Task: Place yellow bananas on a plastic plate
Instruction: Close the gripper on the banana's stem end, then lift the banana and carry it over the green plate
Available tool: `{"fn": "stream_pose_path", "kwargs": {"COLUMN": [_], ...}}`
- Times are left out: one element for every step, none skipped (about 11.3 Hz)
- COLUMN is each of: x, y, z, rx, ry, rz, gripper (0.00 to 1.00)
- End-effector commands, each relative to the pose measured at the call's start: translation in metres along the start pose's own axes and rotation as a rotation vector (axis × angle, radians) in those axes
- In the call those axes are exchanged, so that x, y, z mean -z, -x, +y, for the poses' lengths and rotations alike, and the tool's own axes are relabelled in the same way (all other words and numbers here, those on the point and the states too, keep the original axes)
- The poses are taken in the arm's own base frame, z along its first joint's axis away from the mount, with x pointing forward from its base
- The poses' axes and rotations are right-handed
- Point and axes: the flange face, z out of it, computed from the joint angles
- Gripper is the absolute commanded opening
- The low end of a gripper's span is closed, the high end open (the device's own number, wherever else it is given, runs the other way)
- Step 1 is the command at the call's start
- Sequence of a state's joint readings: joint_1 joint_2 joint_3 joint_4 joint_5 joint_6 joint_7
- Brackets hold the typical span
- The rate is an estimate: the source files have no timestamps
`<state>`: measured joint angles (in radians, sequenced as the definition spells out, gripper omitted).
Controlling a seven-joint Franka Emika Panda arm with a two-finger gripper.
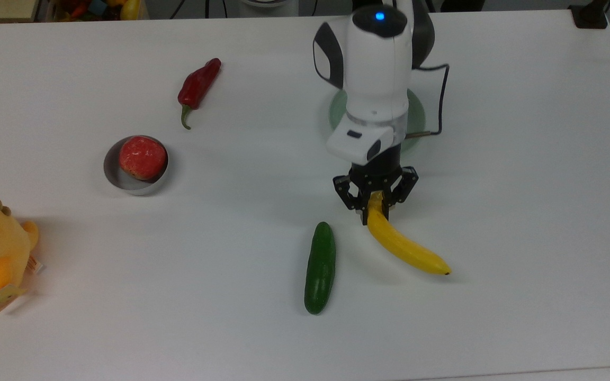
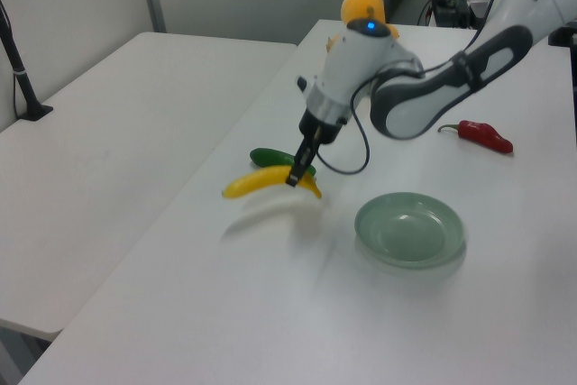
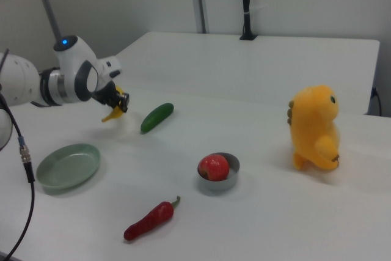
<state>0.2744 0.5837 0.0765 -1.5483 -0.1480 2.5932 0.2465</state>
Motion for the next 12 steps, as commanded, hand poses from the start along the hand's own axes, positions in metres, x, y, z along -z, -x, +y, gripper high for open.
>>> {"fn": "stream_pose_path", "kwargs": {"x": [0.089,0.110,0.128,0.150,0.172,0.191,0.205,0.219,0.226,0.225,0.216,0.199], "y": [-0.003,-0.002,0.001,0.004,0.010,0.017,0.026,0.040,0.056,0.074,0.089,0.109], "z": [0.019,0.021,0.022,0.028,0.043,0.047,0.050,0.056,0.057,0.053,0.050,0.042], "rx": [-0.038,-0.042,-0.051,-0.083,-0.143,-0.162,-0.166,-0.169,-0.170,-0.162,-0.164,-0.159], "ry": [0.041,0.057,0.069,0.062,0.031,0.020,0.033,0.047,0.056,0.066,0.075,0.087], "rz": [-0.050,-0.092,-0.140,-0.195,-0.264,-0.324,-0.387,-0.446,-0.499,-0.550,-0.596,-0.644], "gripper": [0.00,0.00,0.00,0.00,0.00,0.00,0.00,0.00,0.00,0.00,0.00,0.00]}}
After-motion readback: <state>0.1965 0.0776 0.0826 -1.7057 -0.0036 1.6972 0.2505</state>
